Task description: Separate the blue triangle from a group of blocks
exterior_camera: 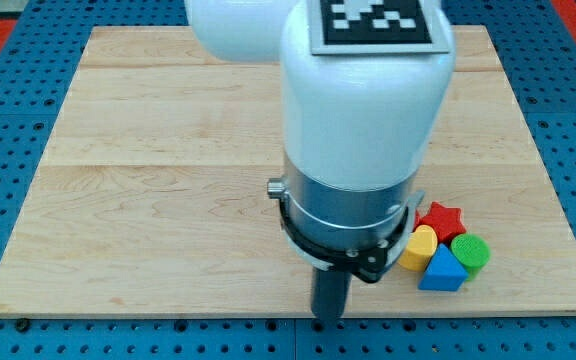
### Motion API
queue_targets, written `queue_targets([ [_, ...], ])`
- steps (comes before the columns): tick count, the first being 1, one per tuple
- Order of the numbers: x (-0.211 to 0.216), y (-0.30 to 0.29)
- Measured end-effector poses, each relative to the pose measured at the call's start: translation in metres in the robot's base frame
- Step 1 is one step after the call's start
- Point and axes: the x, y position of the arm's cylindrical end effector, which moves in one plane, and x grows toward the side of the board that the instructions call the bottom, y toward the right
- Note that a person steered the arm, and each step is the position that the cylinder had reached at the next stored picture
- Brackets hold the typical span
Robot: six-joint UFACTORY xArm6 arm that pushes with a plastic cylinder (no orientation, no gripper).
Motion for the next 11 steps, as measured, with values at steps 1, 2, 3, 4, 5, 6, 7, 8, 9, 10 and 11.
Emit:
queue_targets([
  [1, 0.0, 0.051],
  [2, 0.0, 0.073],
  [3, -0.007, 0.071],
  [4, -0.008, 0.063],
  [5, -0.024, 0.062],
  [6, -0.038, 0.08],
  [7, -0.008, 0.057],
  [8, 0.0, 0.047],
  [9, -0.001, 0.106],
  [10, -0.001, 0.14],
  [11, -0.001, 0.131],
])
